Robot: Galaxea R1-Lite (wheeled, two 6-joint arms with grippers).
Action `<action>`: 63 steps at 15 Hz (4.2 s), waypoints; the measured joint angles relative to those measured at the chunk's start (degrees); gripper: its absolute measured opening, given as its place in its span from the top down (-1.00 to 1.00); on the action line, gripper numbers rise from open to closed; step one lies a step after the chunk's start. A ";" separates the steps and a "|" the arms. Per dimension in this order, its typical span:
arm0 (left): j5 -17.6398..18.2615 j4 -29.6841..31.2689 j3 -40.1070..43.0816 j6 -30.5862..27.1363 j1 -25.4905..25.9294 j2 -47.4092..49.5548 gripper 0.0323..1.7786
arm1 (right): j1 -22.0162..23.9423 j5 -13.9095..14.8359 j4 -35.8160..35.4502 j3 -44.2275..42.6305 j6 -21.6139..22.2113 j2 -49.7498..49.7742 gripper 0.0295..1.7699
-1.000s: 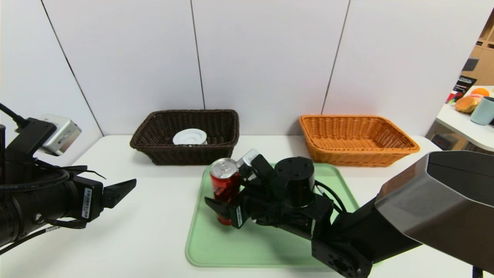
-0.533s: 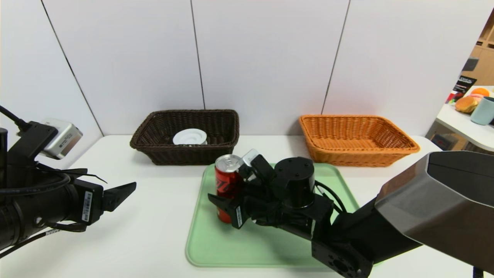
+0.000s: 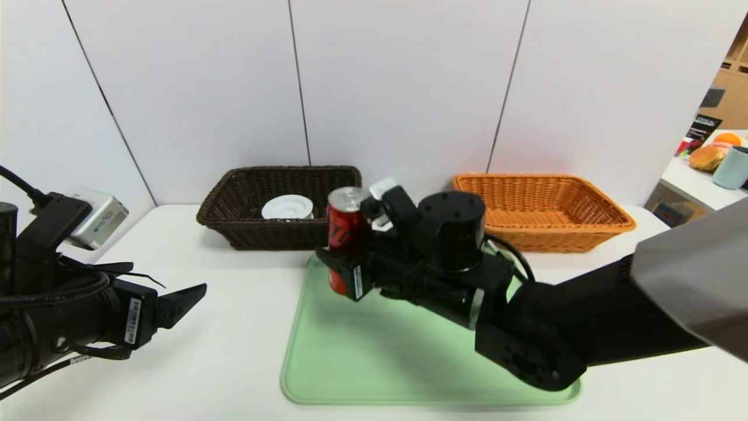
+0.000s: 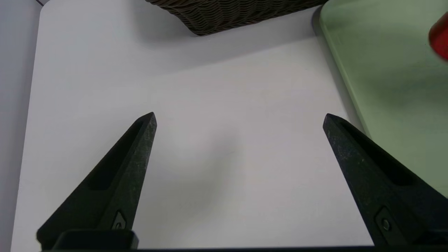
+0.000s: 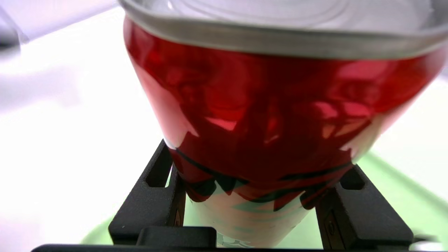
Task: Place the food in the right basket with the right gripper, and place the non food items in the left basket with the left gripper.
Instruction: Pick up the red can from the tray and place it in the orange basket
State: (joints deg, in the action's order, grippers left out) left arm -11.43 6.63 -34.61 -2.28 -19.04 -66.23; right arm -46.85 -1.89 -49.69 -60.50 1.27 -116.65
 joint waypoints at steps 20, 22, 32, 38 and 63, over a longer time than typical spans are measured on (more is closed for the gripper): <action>0.00 0.44 -0.50 -0.06 -0.28 -2.65 -0.90 | 43.11 -1.19 52.49 -43.44 0.33 -1.68 -0.08; 0.00 0.59 -0.59 -0.06 -0.30 -3.06 -0.90 | 43.41 -1.27 53.48 -42.36 0.22 -1.32 -0.08; -0.06 0.59 -2.12 -0.09 -0.28 -4.50 -0.90 | 43.57 -1.55 53.70 -35.22 0.35 -0.29 -0.08; -0.06 0.59 -2.13 -0.09 -0.24 -4.50 -0.90 | 43.96 -1.69 53.70 -34.06 0.55 -1.29 -0.08; -0.09 0.61 -2.18 -0.09 -0.20 -4.72 -0.90 | 44.84 -1.55 52.80 -32.27 0.30 -5.47 -0.63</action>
State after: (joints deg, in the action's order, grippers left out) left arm -11.52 7.24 -36.79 -2.36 -19.24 -70.95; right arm -2.01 -3.44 3.11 -92.77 1.57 -122.13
